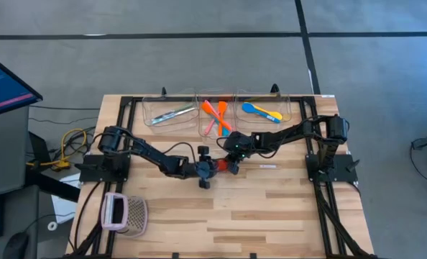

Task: Pick & Place Kitchen Items
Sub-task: Put the red spatula into the middle transparent bin

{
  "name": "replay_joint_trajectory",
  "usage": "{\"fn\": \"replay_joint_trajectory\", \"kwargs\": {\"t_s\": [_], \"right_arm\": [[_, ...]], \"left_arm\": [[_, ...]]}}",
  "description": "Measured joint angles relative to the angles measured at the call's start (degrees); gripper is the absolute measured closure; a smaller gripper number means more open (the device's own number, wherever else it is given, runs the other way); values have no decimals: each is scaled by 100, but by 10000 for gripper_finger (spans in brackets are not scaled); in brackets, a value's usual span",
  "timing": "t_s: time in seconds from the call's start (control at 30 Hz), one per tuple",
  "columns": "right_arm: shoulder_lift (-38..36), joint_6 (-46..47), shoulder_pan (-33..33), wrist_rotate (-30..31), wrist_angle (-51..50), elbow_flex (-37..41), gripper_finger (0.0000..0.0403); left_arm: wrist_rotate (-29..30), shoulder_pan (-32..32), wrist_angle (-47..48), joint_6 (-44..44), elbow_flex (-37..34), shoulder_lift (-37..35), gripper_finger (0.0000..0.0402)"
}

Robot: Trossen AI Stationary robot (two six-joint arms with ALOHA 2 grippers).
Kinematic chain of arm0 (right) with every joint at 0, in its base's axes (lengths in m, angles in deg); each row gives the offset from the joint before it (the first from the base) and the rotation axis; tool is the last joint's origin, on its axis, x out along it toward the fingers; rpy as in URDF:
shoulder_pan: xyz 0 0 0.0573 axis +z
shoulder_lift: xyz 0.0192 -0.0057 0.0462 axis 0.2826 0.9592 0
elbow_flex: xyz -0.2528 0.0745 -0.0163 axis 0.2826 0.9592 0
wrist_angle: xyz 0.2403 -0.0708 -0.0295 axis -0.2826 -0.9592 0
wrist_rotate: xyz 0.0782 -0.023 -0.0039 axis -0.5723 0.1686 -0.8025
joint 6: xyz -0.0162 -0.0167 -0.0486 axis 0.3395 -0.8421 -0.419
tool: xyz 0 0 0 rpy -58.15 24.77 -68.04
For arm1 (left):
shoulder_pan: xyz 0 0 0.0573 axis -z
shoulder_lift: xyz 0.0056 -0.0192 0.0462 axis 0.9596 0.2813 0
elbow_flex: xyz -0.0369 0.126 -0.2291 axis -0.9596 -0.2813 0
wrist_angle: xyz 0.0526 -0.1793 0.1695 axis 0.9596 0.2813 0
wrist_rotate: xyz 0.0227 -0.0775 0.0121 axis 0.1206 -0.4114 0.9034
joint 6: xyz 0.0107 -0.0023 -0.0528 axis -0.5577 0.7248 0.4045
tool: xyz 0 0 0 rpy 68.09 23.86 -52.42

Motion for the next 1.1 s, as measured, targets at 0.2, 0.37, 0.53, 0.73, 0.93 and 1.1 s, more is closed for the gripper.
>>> {"fn": "replay_joint_trajectory", "kwargs": {"t_s": [0.2,0.37,0.53,0.73,0.93,1.1], "right_arm": [[0,0,2,0,0,0,403],[-2,0,2,-31,1,0,403],[-4,33,2,-81,43,0,403],[-39,58,0,-90,51,0,402],[-612,265,20,-250,-790,-135,393],[-1593,166,75,-141,-2201,-533,391]], "left_arm": [[-391,-14,-200,36,-11,5,300],[-665,-51,-266,129,-11,15,319],[-737,-68,-543,433,-4,250,375],[-564,-1,-605,503,4,437,398],[-565,15,-534,609,2,249,400],[-628,15,-481,618,-7,157,401]]}}
